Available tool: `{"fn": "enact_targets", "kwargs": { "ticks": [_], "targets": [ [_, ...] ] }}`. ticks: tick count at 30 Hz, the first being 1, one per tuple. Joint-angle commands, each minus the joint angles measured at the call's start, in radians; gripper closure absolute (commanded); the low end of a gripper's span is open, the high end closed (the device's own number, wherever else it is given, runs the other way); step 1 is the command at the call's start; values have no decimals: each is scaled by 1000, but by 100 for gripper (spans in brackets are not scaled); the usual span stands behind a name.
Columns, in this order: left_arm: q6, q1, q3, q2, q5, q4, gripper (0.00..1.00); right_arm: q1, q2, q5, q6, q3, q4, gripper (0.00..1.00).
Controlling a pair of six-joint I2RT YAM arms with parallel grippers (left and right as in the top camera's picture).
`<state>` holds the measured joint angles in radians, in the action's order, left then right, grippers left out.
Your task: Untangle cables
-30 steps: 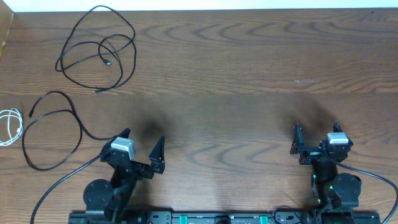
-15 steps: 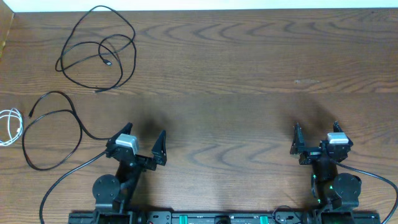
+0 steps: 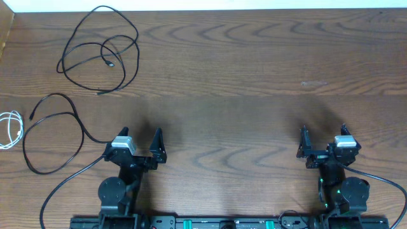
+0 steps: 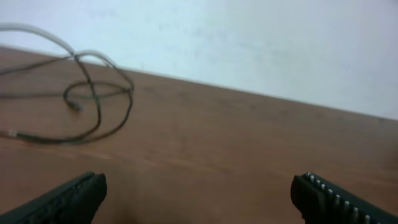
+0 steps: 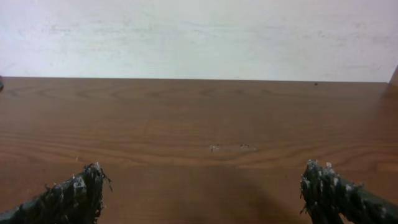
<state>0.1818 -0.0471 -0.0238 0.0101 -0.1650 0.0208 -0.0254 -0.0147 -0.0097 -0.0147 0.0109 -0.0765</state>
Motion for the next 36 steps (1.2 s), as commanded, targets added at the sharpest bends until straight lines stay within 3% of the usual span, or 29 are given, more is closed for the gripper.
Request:
{"fn": "enact_targets", "kwargs": {
  "ticks": [1,11,23,36],
  "targets": [
    [7,-2,20,-9,47,26,0,5,10,7,8,-5,0,1],
    [-9,43,20,-9,98,48,1,5,10,7,9,-5,0,1],
    [-214,43,20,-9,88,50,1,5,10,7,8,-5,0,1],
    [-226,43,20,-9,102,53,1,5,10,7,8,-5,0,1]
  ]
}}
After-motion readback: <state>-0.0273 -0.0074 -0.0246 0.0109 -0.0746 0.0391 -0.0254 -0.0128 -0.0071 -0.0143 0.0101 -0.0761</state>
